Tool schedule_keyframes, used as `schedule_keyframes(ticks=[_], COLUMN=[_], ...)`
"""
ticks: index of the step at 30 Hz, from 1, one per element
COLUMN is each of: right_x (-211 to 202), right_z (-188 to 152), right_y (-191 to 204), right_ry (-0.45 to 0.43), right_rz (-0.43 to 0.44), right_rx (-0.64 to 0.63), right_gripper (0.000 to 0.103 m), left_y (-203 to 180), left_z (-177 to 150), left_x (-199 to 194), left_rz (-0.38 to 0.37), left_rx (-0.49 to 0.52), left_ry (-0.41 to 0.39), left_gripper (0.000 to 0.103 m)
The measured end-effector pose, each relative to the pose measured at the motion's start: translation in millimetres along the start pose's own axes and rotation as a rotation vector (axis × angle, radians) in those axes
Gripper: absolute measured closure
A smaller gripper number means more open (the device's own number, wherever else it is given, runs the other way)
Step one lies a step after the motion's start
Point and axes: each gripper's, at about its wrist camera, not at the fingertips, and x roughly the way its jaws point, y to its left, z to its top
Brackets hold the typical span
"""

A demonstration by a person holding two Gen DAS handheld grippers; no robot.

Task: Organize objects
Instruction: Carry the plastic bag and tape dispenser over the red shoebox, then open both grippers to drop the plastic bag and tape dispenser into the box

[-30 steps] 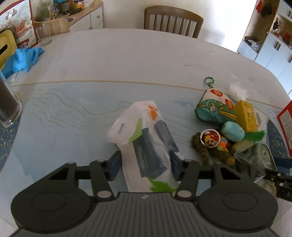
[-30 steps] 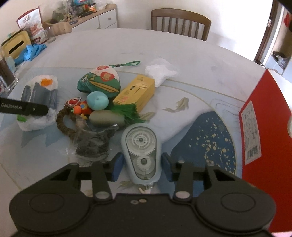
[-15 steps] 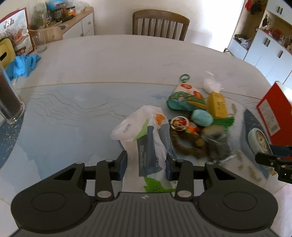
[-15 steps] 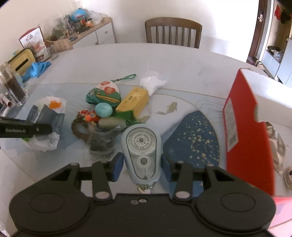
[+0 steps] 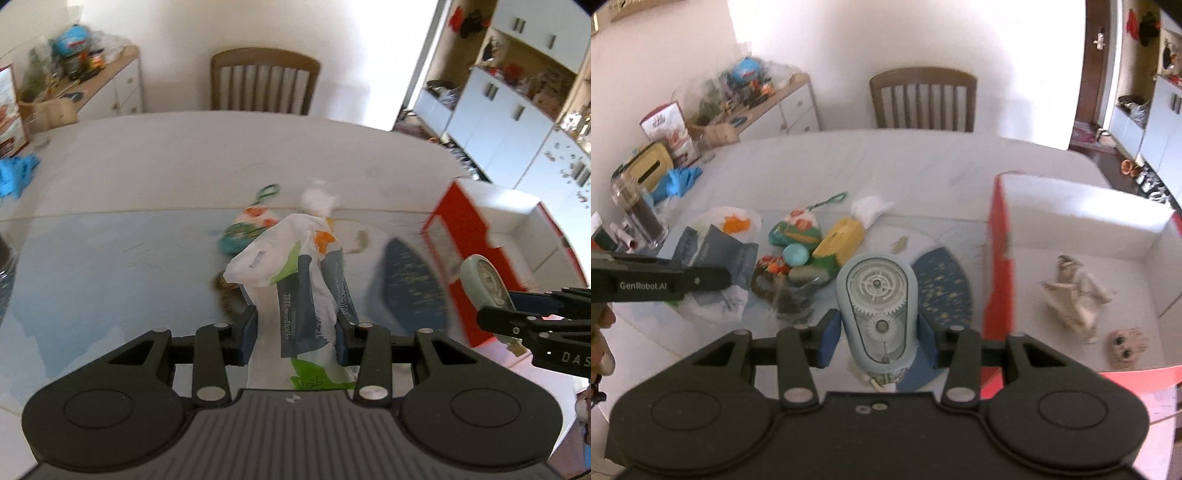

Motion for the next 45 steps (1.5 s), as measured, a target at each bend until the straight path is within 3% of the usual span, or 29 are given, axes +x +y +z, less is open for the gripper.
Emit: schedule_keyframes(ticks=[12, 26, 39, 45], right_x=[-41, -58, -23, 7], right_z=[5, -1, 11, 15], right_y=[-82, -180, -240, -251], right_ry=[-0.071, -0.089, -0.030, 0.029], right_rz=[-0.064, -0.129, -0.159, -0.164], right_rx=[0.052, 0.117, 0.130, 0.103], right_gripper=[0.059, 0.059, 0.059, 0.059], left_y=[-105, -223, -293, -301], left_z=[20, 41, 51, 59], left_x=[6, 31, 85, 119], left_rz=[-0.088, -0.143, -0.150, -0.100], left_rx=[0.127, 0.265, 0.384, 0.405], left_ry=[-0.030, -0.041, 0.032, 0.075], left_gripper=[0.063, 0.062, 0.062, 0.062])
